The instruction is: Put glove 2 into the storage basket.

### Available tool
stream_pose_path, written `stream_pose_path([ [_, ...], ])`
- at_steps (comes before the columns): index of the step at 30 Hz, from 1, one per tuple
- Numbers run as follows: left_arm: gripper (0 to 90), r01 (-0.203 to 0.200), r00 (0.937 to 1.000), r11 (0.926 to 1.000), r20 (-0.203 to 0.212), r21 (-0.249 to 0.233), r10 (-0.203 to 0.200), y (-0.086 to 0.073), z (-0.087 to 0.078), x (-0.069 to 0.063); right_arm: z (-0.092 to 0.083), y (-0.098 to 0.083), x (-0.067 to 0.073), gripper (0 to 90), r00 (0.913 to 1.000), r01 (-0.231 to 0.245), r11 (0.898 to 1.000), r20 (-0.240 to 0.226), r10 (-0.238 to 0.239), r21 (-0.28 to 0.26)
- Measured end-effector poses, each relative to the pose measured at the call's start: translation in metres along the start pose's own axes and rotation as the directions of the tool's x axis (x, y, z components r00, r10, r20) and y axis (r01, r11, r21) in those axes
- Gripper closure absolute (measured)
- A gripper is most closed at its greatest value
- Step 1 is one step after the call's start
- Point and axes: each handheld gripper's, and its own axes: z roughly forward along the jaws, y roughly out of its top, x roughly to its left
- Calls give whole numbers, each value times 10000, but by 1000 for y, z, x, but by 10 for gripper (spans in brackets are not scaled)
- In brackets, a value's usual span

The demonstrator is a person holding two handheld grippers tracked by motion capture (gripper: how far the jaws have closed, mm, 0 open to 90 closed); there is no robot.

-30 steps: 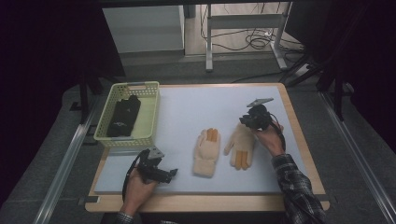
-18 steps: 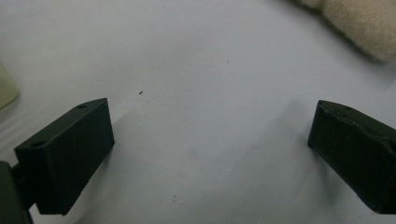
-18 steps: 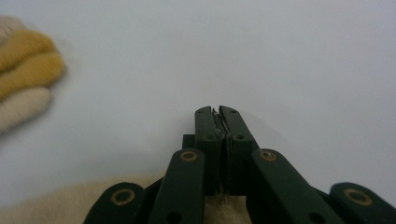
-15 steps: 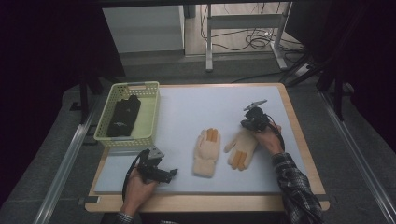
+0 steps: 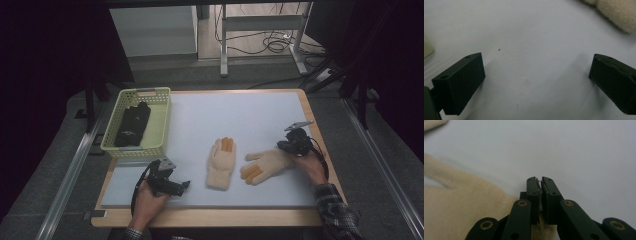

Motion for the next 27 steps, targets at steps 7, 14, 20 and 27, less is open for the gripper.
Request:
stream_pose_path([
  [7, 4, -2, 10000, 10000, -3, 4, 2, 0, 0, 0, -30, -37, 11, 830, 9991, -315, 9995, -284, 313, -77],
  [14, 5, 31, 10000, 10000, -6, -18, -31, 0, 0, 0, -56, -39, 23, 725, 9997, 78, 9990, -240, -88, -447],
  [20, 5, 31, 10000, 10000, -9, -21, -31, 0, 0, 0, -52, -16, 62, 702, 9846, 791, 9924, -1481, -925, -941],
  [27, 5, 0, 10000, 10000, -8, 0, 0, 0, 0, 0, -8, 3, 112, 577, 9437, 2208, 9742, -2421, -2253, -460],
])
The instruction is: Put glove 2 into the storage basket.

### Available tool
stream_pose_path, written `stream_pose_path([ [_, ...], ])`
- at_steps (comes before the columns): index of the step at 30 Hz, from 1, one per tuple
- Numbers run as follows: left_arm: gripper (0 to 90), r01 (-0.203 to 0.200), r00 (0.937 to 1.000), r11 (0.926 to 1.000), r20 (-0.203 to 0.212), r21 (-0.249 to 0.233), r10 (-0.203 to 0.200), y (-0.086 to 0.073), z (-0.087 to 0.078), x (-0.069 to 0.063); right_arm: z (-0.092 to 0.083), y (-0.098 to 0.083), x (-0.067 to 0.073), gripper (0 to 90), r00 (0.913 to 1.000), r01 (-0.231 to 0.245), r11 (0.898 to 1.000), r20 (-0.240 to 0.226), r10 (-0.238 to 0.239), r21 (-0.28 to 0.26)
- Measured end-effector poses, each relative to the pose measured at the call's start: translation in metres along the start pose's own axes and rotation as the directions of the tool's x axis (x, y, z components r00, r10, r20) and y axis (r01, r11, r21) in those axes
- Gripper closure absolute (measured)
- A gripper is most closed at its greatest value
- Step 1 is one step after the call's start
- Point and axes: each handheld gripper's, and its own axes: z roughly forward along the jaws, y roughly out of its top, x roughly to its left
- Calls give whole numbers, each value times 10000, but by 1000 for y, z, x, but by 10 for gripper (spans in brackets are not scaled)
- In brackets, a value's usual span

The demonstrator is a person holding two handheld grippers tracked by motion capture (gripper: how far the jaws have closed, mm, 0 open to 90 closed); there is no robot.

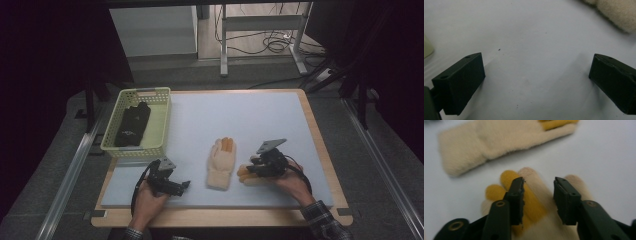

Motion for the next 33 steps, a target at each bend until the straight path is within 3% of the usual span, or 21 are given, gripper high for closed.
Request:
stream_pose_path([
  [2, 5, 20, 10000, 10000, -3, -19, -20, 0, 0, 0, 12, 2, 1, 554, 9996, 279, 9990, 40, -281, 340],
  [3, 5, 18, 10000, 10000, -2, -15, -18, 0, 0, 0, 16, 3, 0, 591, 9998, 151, 9996, -152, -147, 226],
  [5, 5, 0, 10000, 10000, 2, 2, 0, 0, 0, 0, 16, 4, -4, 759, 9988, -153, 9995, -456, 165, 278],
  [8, 5, 23, 10000, 10000, -1, -16, -23, 0, 0, 0, 15, 7, -2, 832, 9984, -151, 9986, -530, 178, 505],
  [10, 5, 24, 10000, 10000, -1, -17, -24, 0, 0, 0, 14, 12, -2, 840, 9998, 127, 9983, 111, -134, 574],
  [13, 5, 2, 10000, 10000, 4, 3, -2, 0, 0, 0, 13, 23, -19, 840, 9954, -238, 9992, 937, 208, 307],
  [15, 5, -2, 10000, 10000, 4, 1, 2, 0, 0, 0, 12, 30, -39, 839, 9822, -486, 9987, 1824, 457, 119],
  [16, 5, 2, 10000, 10000, 6, 0, -2, 0, 0, 0, 11, 32, -53, 836, 9721, -855, 9963, 2187, 848, -66],
  [18, 5, 4, 10000, 10000, 7, 2, -4, 0, 0, 0, 9, 32, -73, 790, 9578, -1356, 9903, 2519, 1386, -294],
  [20, 5, 1, 10000, 10000, 6, -1, -1, 0, 0, 0, 1, 26, -83, 709, 9520, -1785, 9821, 2416, 1878, -599],
  [23, 5, 3, 10000, 10000, 13, 3, -3, 0, 0, 0, -23, 9, -87, 618, 9429, -2245, 9680, 2257, 2448, -1118],
  [24, 5, 6, 10000, 10000, 10, 3, -6, 0, 0, 0, -32, 0, -86, 586, 9372, -2316, 9672, 2425, 2506, -1043],
  [27, 5, 34, 10000, 10000, 9, -18, -34, 0, 0, 0, -44, -23, -84, 541, 9331, -2651, 9604, 2283, 2780, -860],
  [29, 4, 30, 10000, 10000, 8, -13, -30, 0, 0, 0, -43, -34, -81, 528, 9339, -2691, 9604, 2242, 2785, -723],
  [31, 5, 0, 10000, 10000, 7, 5, 0, 0, 0, 0, -37, -43, -77, 556, 9335, -2683, 9625, 2360, 2698, -393],
  [32, 4, 3, 10000, 10000, 5, 0, -3, 0, 0, 0, -33, -47, -75, 626, 9328, -2710, 9622, 2399, 2691, -255],
  [33, 5, 0, 10000, 10000, 5, 2, 0, 0, 0, 0, -34, -50, -74, 759, 9311, -2893, 9552, 2134, 2959, -623],
])
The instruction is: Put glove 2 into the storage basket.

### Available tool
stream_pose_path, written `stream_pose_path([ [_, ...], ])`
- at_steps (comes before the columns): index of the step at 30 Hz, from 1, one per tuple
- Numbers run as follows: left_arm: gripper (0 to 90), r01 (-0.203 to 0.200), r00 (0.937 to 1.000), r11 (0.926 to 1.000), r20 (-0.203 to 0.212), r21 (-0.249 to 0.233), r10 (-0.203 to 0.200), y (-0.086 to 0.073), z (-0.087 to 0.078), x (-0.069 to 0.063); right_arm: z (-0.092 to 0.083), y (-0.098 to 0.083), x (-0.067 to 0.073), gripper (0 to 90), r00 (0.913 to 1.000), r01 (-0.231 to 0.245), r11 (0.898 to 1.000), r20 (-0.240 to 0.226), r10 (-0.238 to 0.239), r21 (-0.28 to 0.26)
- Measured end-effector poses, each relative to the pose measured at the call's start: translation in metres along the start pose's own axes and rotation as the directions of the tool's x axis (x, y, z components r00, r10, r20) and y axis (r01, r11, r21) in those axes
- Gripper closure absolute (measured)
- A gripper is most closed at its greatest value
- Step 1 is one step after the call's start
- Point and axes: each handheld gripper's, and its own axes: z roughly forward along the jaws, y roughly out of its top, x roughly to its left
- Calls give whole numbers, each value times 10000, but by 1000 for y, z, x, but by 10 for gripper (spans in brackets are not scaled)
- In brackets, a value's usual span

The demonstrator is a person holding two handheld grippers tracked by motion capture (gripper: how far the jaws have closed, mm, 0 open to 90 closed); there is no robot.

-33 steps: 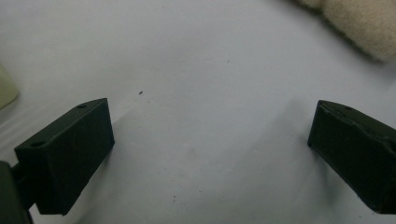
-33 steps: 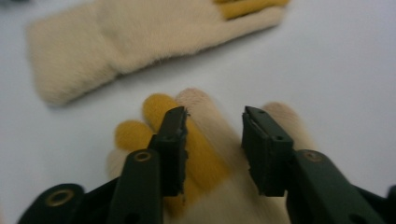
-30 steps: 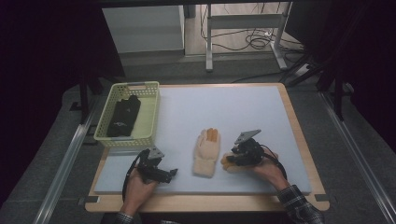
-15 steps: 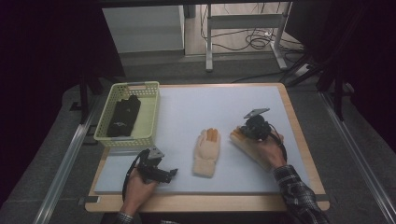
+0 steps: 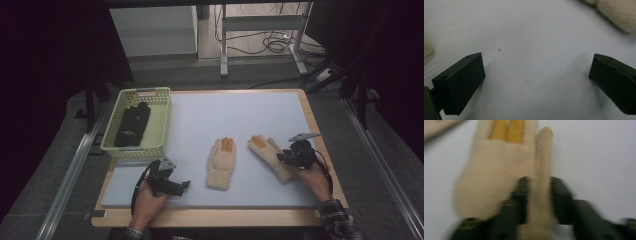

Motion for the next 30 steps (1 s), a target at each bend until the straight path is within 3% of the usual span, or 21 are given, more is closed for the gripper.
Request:
stream_pose_path([
  [2, 4, 1, 10000, 10000, 0, 1, -1, 0, 0, 0, -1, -3, 0, 853, 9980, -527, 9985, -363, 522, -114],
  [5, 4, 2, 10000, 10000, 1, 4, -2, 0, 0, 0, -7, 1, 4, 861, 9998, -84, 10000, 204, 85, -54],
  [7, 5, 1, 10000, 10000, 0, 4, -1, 0, 0, 0, -17, 6, 5, 862, 9989, 0, 9996, 475, 14, -295],
  [9, 5, 34, 10000, 10000, -2, -20, -34, 0, 0, 0, -29, 14, 7, 862, 9946, 143, 9987, 1036, -91, -488],
  [11, 5, 40, 10000, 10000, -1, -25, -40, 0, 0, 0, -35, 18, 10, 861, 9926, 228, 9984, 1207, -164, -523],
  [14, 4, 4, 10000, 10000, 2, 6, -4, 0, 0, 0, -42, 29, 29, 857, 9913, 636, 9968, 1186, -575, -481],
  [17, 5, -21, 10000, 10000, -4, 5, 21, 0, 0, 0, -39, 36, 53, 843, 9918, 1082, 9933, 723, -1050, -414],
  [19, 5, -21, 10000, 10000, -6, 2, 21, 0, 0, 0, -31, 38, 75, 789, 9920, 1205, 9921, -334, -1216, -349],
  [21, 5, 2, 10000, 10000, -1, 2, -2, 0, 0, 0, -26, 38, 90, 722, 9850, 1429, 9888, -914, -1463, -425],
  [23, 5, -8, 10000, 10000, -3, 7, 8, 0, 0, 0, -27, 41, 103, 663, 9777, 1755, 9829, -1071, -1806, -548],
  [24, 5, -8, 10000, 10000, -7, 5, 8, 0, 0, 0, -30, 44, 106, 650, 9744, 1995, 9776, -923, -2052, -673],
  [27, 5, 2, 10000, 10000, -4, -1, -2, 0, 0, 0, -31, 46, 98, 614, 9745, 2086, 9762, -718, -2126, -596],
  [30, 5, 41, 10000, 10000, 1, -30, -41, 0, 0, 0, -23, 35, 85, 543, 9788, 1711, 9841, -1060, -1753, -477],
])
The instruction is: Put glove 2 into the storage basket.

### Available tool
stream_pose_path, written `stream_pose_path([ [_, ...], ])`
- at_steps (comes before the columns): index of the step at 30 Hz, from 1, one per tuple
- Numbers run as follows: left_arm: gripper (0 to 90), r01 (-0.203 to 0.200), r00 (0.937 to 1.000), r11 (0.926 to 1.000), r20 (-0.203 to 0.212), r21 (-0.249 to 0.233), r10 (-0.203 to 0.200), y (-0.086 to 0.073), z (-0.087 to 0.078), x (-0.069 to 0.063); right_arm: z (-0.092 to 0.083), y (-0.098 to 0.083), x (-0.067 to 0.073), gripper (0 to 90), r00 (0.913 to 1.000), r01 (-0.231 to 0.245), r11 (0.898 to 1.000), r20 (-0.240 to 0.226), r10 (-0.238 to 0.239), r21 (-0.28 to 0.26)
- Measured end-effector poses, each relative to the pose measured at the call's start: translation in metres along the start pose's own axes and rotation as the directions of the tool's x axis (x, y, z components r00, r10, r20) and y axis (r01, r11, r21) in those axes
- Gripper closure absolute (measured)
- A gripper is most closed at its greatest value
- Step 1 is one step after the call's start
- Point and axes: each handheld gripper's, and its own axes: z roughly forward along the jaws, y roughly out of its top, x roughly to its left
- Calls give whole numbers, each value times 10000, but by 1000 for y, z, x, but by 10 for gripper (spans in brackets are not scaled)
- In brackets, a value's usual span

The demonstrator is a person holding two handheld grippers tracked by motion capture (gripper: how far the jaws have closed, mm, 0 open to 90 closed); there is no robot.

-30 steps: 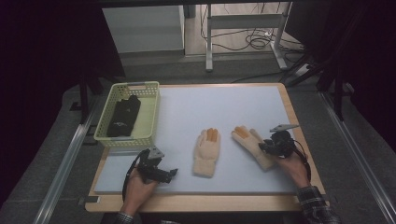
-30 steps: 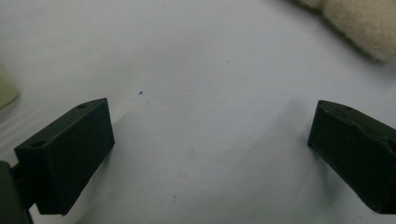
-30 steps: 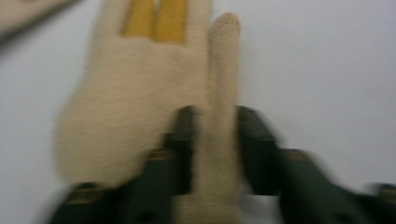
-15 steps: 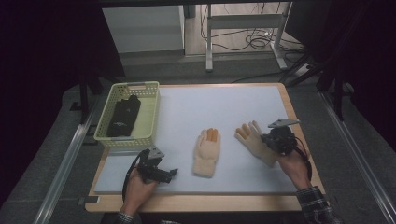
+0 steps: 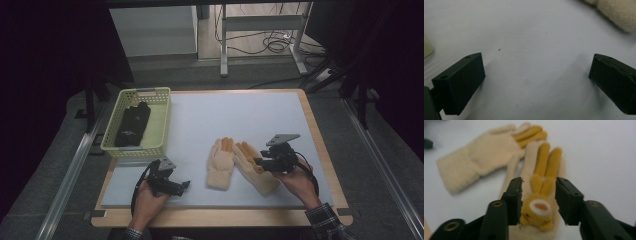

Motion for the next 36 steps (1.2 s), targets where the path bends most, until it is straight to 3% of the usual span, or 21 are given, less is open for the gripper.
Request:
stream_pose_path([
  [3, 5, -40, 10000, 10000, -6, 30, 41, 0, 0, 0, 16, -18, -7, 422, 9991, 232, 9992, -355, -221, 325],
  [7, 5, -39, 10000, 10000, -3, 31, 39, 0, 0, 0, 29, -26, -10, 413, 9974, 521, 9974, -520, -495, 493],
  [8, 5, -38, 10000, 10000, -3, 30, 38, 0, 0, 0, 33, -27, -10, 454, 9961, 588, 9967, -689, -549, 558],
  [10, 5, -38, 10000, 10000, -4, 27, 38, 0, 0, 0, 37, -28, -6, 558, 9959, 772, 9956, -523, -744, 528],
  [14, 5, -38, 10000, 10000, -4, 30, 38, 0, 0, 0, 29, -25, -2, 617, 9984, 536, 9980, -204, -529, 339],
  [16, 5, -38, 10000, 10000, 0, 33, 38, 0, 0, 0, 18, -19, -1, 619, 9996, 236, 9997, -175, -237, -54],
  [21, 5, -39, 10000, 10000, -4, 33, 39, 0, 0, 0, 1, 3, 6, 619, 9993, 353, 9977, 160, -344, -576],
  [25, 5, -31, 10000, 10000, -14, 10, 31, 0, 0, 0, -3, 25, 13, 618, 9998, 128, 9954, -161, -144, -950],
  [32, 5, -48, 10000, 10000, -7, 17, 48, 0, 0, 0, 22, 55, 41, 616, 9986, 57, 9962, -519, -102, -867],
  [36, 5, -41, 10000, 10000, -17, 6, 41, 0, 0, 0, 45, 57, 45, 614, 9984, -140, 9986, -549, 111, -519],
])
